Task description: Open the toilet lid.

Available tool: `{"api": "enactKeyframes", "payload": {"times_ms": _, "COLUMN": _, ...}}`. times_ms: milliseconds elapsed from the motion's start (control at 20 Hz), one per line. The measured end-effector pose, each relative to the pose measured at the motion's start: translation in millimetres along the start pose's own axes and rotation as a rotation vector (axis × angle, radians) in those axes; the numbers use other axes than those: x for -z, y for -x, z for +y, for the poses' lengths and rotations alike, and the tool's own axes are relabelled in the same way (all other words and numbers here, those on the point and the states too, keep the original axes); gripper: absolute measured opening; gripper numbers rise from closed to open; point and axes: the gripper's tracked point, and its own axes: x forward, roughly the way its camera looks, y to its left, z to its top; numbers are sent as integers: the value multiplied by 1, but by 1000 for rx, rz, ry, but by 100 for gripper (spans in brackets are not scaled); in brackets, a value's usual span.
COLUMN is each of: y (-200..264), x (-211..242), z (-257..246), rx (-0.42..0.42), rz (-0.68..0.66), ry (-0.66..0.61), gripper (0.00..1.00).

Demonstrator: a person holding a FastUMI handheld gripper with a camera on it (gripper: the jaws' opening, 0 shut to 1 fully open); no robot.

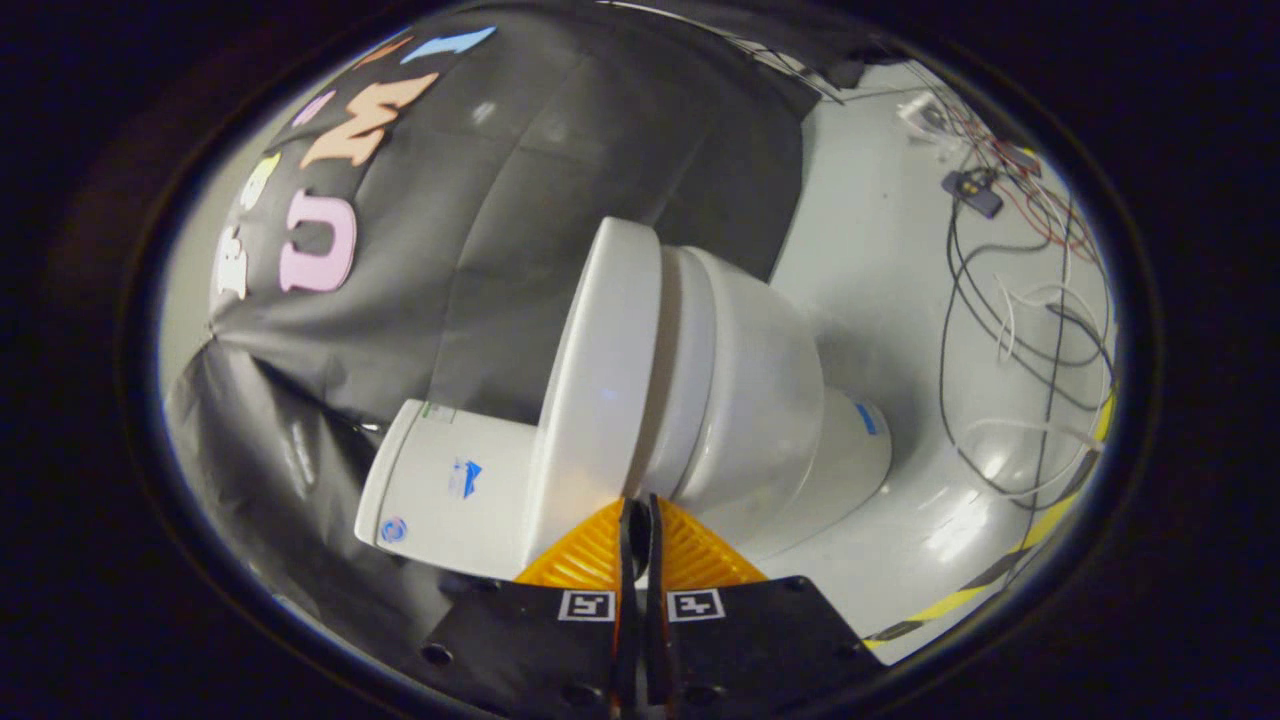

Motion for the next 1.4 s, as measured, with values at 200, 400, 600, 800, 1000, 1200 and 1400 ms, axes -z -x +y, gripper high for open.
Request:
{"api": "enactKeyframes", "payload": {"times_ms": 200, "y": 1, "x": 10, "z": 2, "rx": 67, "rz": 7, "ry": 42, "gripper": 5}}
{"api": "enactKeyframes", "payload": {"times_ms": 400, "y": 5, "x": 4, "z": 11, "rx": 125, "rz": -33, "ry": 5, "gripper": 5}}
{"api": "enactKeyframes", "payload": {"times_ms": 600, "y": 11, "x": -3, "z": 44, "rx": 108, "rz": -92, "ry": 12, "gripper": 2}}
{"api": "enactKeyframes", "payload": {"times_ms": 800, "y": 19, "x": -5, "z": 71, "rx": 71, "rz": -99, "ry": 30, "gripper": 1}}
{"api": "enactKeyframes", "payload": {"times_ms": 1000, "y": 22, "x": -11, "z": 103, "rx": 21, "rz": -148, "ry": -19, "gripper": 1}}
{"api": "enactKeyframes", "payload": {"times_ms": 1200, "y": 24, "x": -11, "z": 141, "rx": 22, "rz": -162, "ry": 19, "gripper": 3}}
{"api": "enactKeyframes", "payload": {"times_ms": 1400, "y": 25, "x": -7, "z": 179, "rx": 19, "rz": -165, "ry": 94, "gripper": 5}}
